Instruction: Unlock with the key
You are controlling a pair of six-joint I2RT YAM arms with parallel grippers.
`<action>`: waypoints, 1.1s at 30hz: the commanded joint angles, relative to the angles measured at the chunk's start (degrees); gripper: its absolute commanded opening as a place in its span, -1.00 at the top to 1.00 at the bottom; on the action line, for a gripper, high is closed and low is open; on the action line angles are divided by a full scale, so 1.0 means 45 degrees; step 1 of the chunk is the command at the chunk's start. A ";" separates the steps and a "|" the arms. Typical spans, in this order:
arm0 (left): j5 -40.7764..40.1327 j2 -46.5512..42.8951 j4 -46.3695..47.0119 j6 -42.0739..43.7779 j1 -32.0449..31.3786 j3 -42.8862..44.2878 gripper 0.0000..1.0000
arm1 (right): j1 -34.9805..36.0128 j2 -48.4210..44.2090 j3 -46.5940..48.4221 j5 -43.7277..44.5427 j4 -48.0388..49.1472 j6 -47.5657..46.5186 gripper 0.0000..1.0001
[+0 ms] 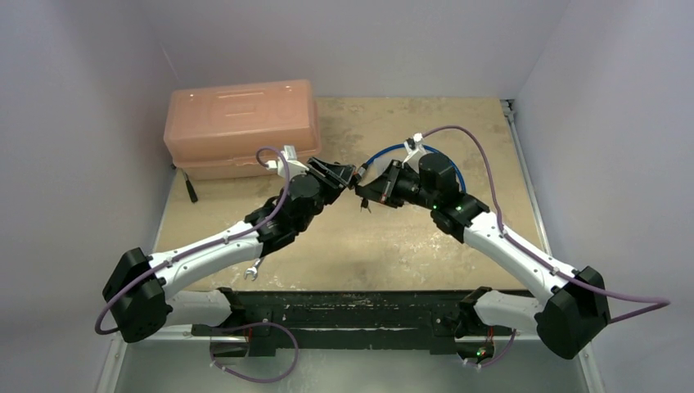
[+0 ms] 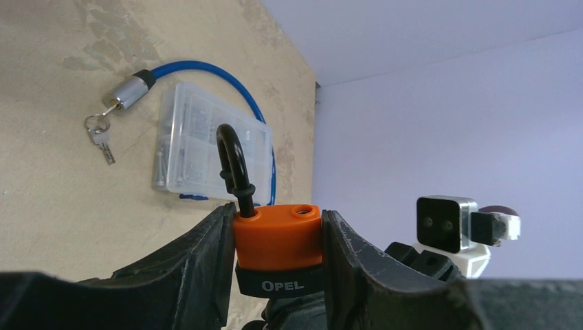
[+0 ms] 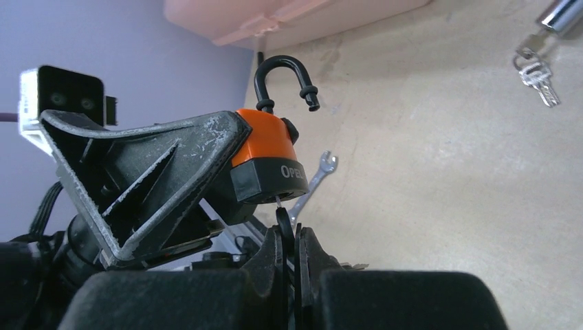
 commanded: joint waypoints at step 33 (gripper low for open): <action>0.1814 -0.1313 -0.0282 -0.0752 -0.1376 0.0230 1.00 | -0.0705 -0.3976 0.1047 0.0069 -0.2596 -0.4851 -0.34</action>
